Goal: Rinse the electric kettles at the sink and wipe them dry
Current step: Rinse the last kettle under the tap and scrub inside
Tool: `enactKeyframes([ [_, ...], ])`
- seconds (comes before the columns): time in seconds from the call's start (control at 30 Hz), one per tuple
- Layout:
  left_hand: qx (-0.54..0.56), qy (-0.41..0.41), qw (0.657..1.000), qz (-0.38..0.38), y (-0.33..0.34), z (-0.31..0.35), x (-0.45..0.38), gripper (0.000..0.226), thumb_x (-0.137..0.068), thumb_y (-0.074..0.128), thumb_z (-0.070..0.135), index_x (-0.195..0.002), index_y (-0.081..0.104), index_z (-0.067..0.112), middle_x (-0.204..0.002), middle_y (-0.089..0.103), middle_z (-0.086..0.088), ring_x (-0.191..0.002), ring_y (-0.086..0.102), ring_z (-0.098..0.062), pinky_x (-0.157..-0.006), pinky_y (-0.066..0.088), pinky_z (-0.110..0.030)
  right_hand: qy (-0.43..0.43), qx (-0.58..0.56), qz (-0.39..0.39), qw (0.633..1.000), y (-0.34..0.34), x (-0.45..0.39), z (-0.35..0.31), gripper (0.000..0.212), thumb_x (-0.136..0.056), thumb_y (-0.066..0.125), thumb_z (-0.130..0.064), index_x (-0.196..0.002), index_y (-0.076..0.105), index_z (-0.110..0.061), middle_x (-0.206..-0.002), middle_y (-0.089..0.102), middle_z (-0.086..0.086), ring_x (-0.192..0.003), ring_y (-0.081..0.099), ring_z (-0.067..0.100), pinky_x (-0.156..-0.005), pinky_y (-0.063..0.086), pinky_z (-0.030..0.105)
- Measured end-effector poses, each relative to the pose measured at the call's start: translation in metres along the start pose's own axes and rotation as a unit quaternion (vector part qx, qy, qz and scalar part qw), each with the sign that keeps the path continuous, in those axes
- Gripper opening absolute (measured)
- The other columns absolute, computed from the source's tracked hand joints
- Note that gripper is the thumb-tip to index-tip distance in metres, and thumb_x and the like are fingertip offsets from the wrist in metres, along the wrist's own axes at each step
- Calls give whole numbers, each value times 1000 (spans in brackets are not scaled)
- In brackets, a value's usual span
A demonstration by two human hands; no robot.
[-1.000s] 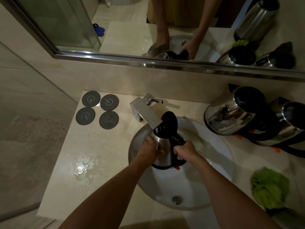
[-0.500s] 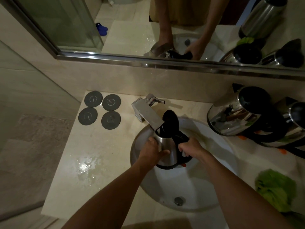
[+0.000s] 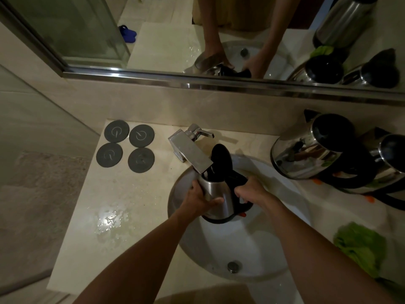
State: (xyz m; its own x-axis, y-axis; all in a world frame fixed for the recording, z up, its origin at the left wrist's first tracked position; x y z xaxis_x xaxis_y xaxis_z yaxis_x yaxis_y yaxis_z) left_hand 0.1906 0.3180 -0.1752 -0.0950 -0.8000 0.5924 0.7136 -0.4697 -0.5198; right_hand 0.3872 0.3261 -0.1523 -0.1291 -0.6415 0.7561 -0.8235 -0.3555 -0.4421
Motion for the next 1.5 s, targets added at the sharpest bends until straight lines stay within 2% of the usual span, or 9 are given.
enactKeyframes([
  [0.13,22,-13,1000,-1,0,-1,-1,99,-68,84,51,-140,29,12,-140,47,-9,-127,49,-28,-95,47,-34,-7,16,-25,1000,-3,1,-4,2,-70,58,-5,-72,58,-6,-62,58,10,-63,58,24,-67,48,33],
  [0.37,41,-20,999,10,-1,-2,2,99,-64,86,52,-137,32,12,-135,53,-7,-121,54,-25,-94,52,-36,-13,19,-33,999,-7,-3,-7,14,-68,60,-4,-81,56,-6,-63,55,8,-57,54,20,-56,45,27],
  [0.57,22,-12,1000,11,-3,-4,3,97,-66,88,42,-140,32,11,-134,54,-7,-122,54,-24,-94,52,-34,-34,34,-52,997,-8,-6,-15,8,-68,57,-1,-71,53,-8,-61,50,8,-59,51,22,-60,44,31],
  [0.87,-20,-22,1000,-7,-1,-2,-6,91,-72,85,34,-140,30,8,-136,53,-11,-123,54,-26,-93,49,-30,-27,46,-42,998,-9,-12,-14,5,-61,57,-8,-66,58,-8,-59,58,9,-61,60,27,-62,50,36],
  [0.97,-23,-22,999,-7,0,-2,-6,91,-73,85,33,-140,29,8,-137,53,-11,-124,53,-26,-93,47,-28,-24,41,-39,998,-9,-11,-14,8,-67,57,-6,-72,62,-5,-65,64,12,-66,65,28,-65,55,38],
  [1.07,-22,-33,999,-13,-1,-3,-7,95,-72,85,34,-142,27,9,-139,51,-11,-126,51,-27,-94,46,-29,-24,35,-35,998,-9,-12,-15,23,-66,56,-6,-86,65,1,-79,69,19,-76,69,32,-74,59,47],
  [1.23,-14,-28,999,-16,-3,3,-7,104,-67,86,45,-144,28,6,-141,50,-9,-129,50,-27,-103,47,-36,-17,29,-30,999,-9,-6,-17,20,-67,55,-4,-85,63,0,-72,66,15,-70,67,29,-63,56,36],
  [1.33,4,-14,1000,0,-1,6,-7,98,-68,87,42,-142,33,8,-136,52,-6,-128,50,-25,-100,46,-32,-13,25,-29,999,-7,-5,-16,23,-68,56,-5,-90,64,-2,-77,69,15,-71,68,27,-61,56,36],
  [1.5,-6,-1,1000,5,1,8,-7,101,-69,87,40,-145,27,8,-142,46,-11,-132,45,-27,-107,42,-36,-7,22,-17,1000,-7,-5,-15,19,-69,56,-6,-87,64,-3,-72,68,13,-65,67,26,-56,54,31],
])
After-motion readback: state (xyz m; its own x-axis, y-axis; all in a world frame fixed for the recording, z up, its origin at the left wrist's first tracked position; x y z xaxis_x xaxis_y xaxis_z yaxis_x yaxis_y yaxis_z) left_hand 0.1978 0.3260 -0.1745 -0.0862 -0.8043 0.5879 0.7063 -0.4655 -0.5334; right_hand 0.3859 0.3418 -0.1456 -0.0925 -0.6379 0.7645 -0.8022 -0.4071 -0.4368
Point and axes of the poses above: each hand's wrist, its own x-axis away from the middle knuckle, its own y-axis out of the palm, z = x × y, the point moved 5 cm from there along -x, towards the middle knuckle
